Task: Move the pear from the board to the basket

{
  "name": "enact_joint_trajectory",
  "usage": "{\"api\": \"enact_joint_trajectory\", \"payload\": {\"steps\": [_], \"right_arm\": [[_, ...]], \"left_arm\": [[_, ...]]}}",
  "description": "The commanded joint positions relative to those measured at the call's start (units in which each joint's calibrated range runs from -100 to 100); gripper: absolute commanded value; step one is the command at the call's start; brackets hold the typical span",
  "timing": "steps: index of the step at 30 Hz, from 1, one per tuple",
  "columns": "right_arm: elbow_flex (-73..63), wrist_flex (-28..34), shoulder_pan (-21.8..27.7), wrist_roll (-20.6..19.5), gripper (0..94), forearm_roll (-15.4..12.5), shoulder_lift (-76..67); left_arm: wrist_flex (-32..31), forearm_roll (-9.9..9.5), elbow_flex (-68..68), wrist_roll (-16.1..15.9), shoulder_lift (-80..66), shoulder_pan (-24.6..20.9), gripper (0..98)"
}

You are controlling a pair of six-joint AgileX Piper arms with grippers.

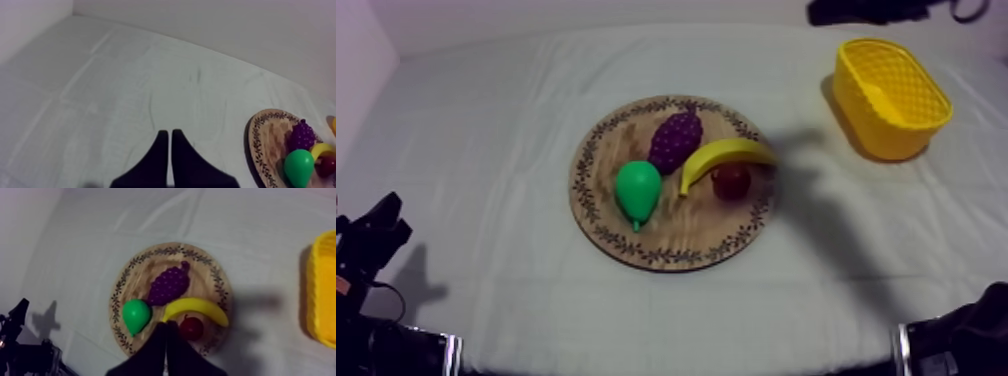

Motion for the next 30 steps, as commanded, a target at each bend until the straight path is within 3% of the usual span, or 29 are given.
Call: {"api": "enact_joint_trajectory", "payload": {"steps": [1, 9, 21, 25, 30], "right_arm": [[-5.0, 0.5, -1.8, -0.4, 0.3, 0.2, 10.2], [-12.6, 2.9, -6.2, -3.6, 5.0, 0.2, 24.2], [-17.3, 3.2, -8.5, -8.2, 68.4, -0.5, 35.8], [-18.6, 3.8, -9.5, -8.9, 75.8, -0.6, 38.6], [-20.7, 4.0, -10.4, -9.2, 77.3, -1.3, 42.7]], "left_arm": [[0.0, -0.01, -0.1, 0.0, 0.0, 0.0, 0.1], [0.0, -0.01, -0.1, 0.0, 0.0, 0.0, 0.1], [0.0, -0.01, -0.1, 0.0, 0.0, 0.0, 0.1], [0.0, -0.01, -0.1, 0.0, 0.0, 0.0, 0.1], [0.0, -0.01, -0.1, 0.0, 0.0, 0.0, 0.1]]}}
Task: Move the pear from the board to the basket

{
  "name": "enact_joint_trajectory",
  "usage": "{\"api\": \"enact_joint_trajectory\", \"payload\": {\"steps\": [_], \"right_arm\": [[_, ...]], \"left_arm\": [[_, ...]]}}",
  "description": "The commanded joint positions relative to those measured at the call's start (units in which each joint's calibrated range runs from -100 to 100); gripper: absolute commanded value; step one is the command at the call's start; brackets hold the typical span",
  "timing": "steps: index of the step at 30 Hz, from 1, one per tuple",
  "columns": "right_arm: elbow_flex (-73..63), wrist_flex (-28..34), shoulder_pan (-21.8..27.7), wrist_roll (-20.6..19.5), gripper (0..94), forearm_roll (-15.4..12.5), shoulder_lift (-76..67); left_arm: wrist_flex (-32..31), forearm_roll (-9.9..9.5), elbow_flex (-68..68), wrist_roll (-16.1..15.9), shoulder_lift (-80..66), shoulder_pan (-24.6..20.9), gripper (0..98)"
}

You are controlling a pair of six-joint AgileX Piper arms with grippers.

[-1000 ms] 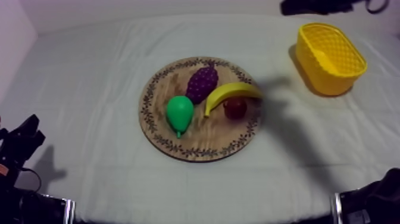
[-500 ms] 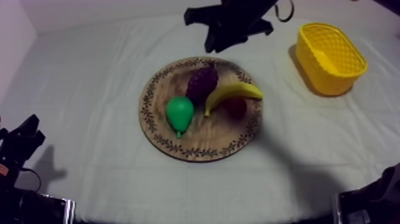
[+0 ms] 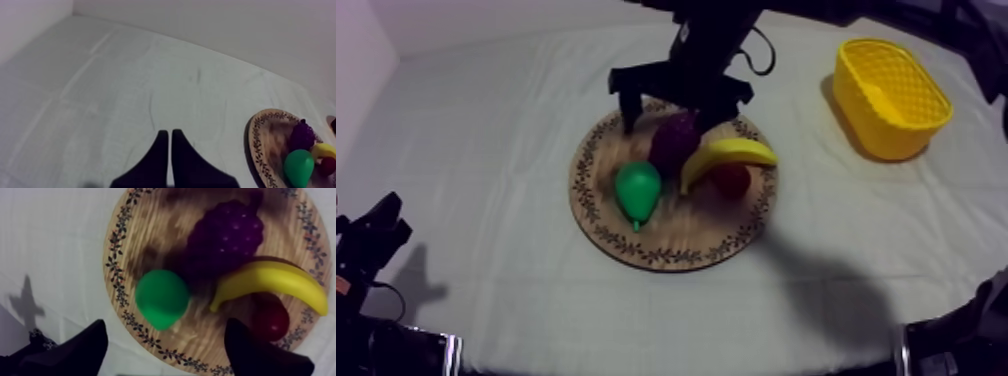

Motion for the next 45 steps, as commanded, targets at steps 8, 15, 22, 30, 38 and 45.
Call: {"api": "enact_joint_trajectory", "payload": {"steps": [8, 15, 22, 30, 38, 45], "right_arm": [[-4.6, 0.6, -1.4, -0.7, 76.5, -0.3, 9.4], [-7.2, 0.9, -1.8, -1.5, 74.4, -0.6, 14.6], [-8.3, 0.3, -2.6, -2.2, 61.9, -0.4, 17.0], [-7.5, -1.4, -3.2, -2.0, 37.7, 0.2, 17.5], [-5.6, 0.3, -2.1, -2.0, 36.5, 2.4, 9.6], [-3.3, 0.8, 3.0, -1.3, 38.6, 6.2, -6.5]], "left_arm": [[0.0, -0.01, -0.1, 0.0, 0.0, 0.0, 0.1], [0.0, -0.01, -0.1, 0.0, 0.0, 0.0, 0.1], [0.0, -0.01, -0.1, 0.0, 0.0, 0.0, 0.1], [0.0, -0.01, -0.1, 0.0, 0.0, 0.0, 0.1], [0.0, -0.01, -0.1, 0.0, 0.0, 0.0, 0.1], [0.0, -0.01, -0.1, 0.0, 0.0, 0.0, 0.1]]}}
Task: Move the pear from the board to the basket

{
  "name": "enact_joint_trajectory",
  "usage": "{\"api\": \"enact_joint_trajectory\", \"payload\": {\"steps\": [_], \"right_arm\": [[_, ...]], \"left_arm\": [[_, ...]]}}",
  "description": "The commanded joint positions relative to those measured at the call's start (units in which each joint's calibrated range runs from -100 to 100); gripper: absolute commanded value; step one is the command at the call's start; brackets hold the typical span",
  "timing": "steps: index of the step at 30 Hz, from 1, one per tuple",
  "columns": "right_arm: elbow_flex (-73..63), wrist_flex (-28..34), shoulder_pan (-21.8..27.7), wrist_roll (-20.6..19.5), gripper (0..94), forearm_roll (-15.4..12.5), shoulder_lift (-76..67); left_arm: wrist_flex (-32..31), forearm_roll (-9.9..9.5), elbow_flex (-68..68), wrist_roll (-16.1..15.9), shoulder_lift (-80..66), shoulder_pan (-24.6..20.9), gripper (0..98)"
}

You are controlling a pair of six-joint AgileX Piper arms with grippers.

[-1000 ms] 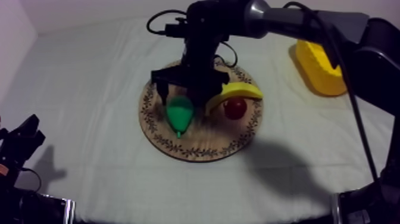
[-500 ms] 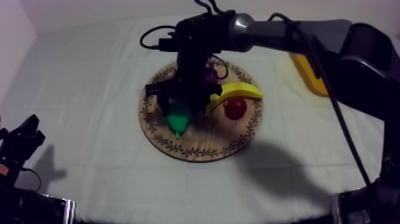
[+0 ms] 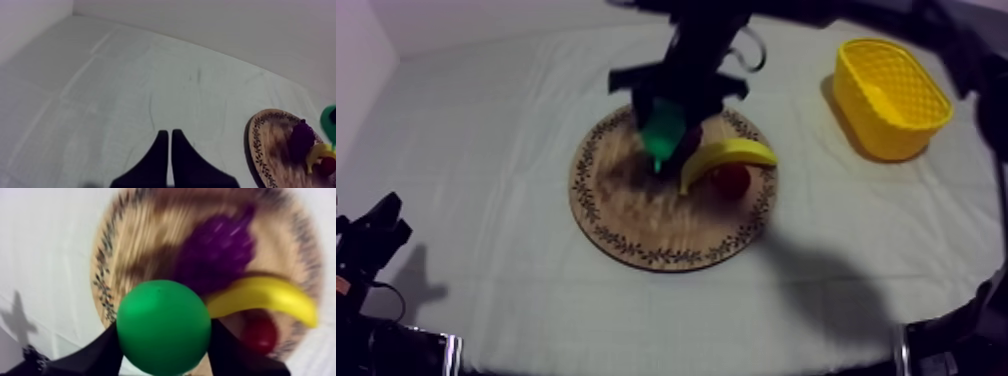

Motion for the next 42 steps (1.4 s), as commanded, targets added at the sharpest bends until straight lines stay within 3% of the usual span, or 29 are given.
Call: {"api": "enact_joint_trajectory", "payload": {"steps": [1, 7, 14, 21, 25, 30, 34, 38, 42], "right_arm": [[0.6, 0.0, 2.7, 0.3, 38.9, 1.3, -8.5], [2.6, -0.7, 11.5, 1.5, 40.1, 3.7, -15.4], [5.6, -5.9, 22.8, 2.5, 41.1, 5.6, -15.8], [10.4, -11.4, 29.2, 1.4, 41.8, 8.6, -12.8], [12.7, -13.7, 30.9, 0.6, 45.6, 10.0, -11.4], [16.8, -15.3, 31.2, 0.0, 65.0, 11.1, -11.6], [20.6, -15.7, 30.7, -0.4, 72.3, 11.6, -14.2], [26.6, -17.5, 29.4, -1.3, 72.9, 12.7, -20.3], [36.7, -23.6, 28.2, -2.0, 62.9, 14.2, -30.6]], "left_arm": [[0.0, -0.01, -0.1, 0.0, 0.0, 0.0, 0.1], [0.0, -0.01, -0.1, 0.0, 0.0, 0.0, 0.1], [0.0, -0.01, -0.1, 0.0, 0.0, 0.0, 0.1], [0.0, -0.01, -0.1, 0.0, 0.0, 0.0, 0.1], [0.0, -0.01, -0.1, 0.0, 0.0, 0.0, 0.1], [0.0, -0.01, -0.1, 0.0, 0.0, 0.0, 0.1], [0.0, -0.01, -0.1, 0.0, 0.0, 0.0, 0.1], [0.0, -0.01, -0.1, 0.0, 0.0, 0.0, 0.1], [0.0, -0.01, -0.1, 0.0, 0.0, 0.0, 0.1]]}}
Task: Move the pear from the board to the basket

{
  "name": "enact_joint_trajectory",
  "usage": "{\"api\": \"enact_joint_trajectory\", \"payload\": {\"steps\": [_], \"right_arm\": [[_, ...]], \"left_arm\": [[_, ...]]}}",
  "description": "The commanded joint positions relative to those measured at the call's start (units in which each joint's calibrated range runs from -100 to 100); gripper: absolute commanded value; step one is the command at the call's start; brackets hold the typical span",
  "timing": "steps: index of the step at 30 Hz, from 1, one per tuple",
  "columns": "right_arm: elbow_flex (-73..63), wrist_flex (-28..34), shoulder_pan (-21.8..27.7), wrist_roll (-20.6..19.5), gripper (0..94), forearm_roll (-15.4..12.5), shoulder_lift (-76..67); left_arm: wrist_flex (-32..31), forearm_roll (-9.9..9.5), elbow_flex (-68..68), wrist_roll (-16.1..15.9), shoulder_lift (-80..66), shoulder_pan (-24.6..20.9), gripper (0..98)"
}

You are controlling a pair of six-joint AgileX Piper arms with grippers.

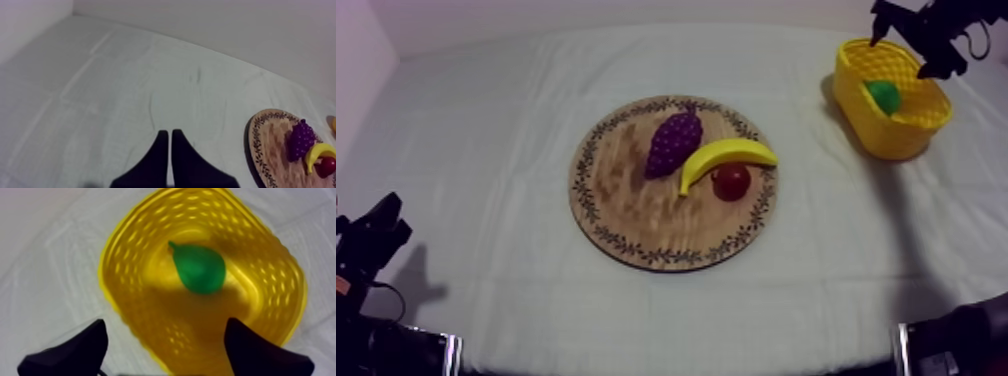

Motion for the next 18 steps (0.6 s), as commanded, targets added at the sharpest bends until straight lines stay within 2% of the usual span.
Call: {"api": "enact_joint_trajectory", "payload": {"steps": [1, 7, 11, 15, 18], "right_arm": [[9.3, -4.5, -0.5, 0.1, 59.3, 0.6, -9.8], [26.2, -13.4, -1.8, 2.2, 35.4, 0.5, -28.8], [36.3, -16.0, -3.0, 5.1, 16.6, -0.4, -41.7], [46.5, -17.6, -3.7, 7.8, 6.7, -1.2, -53.9], [55.0, -19.4, -3.5, 10.0, 2.6, -1.9, -62.3]], "left_arm": [[0.0, -0.01, -0.1, 0.0, 0.0, 0.0, 0.1], [0.0, -0.01, -0.1, 0.0, 0.0, 0.0, 0.1], [0.0, -0.01, -0.1, 0.0, 0.0, 0.0, 0.1], [0.0, -0.01, -0.1, 0.0, 0.0, 0.0, 0.1], [0.0, -0.01, -0.1, 0.0, 0.0, 0.0, 0.1]]}}
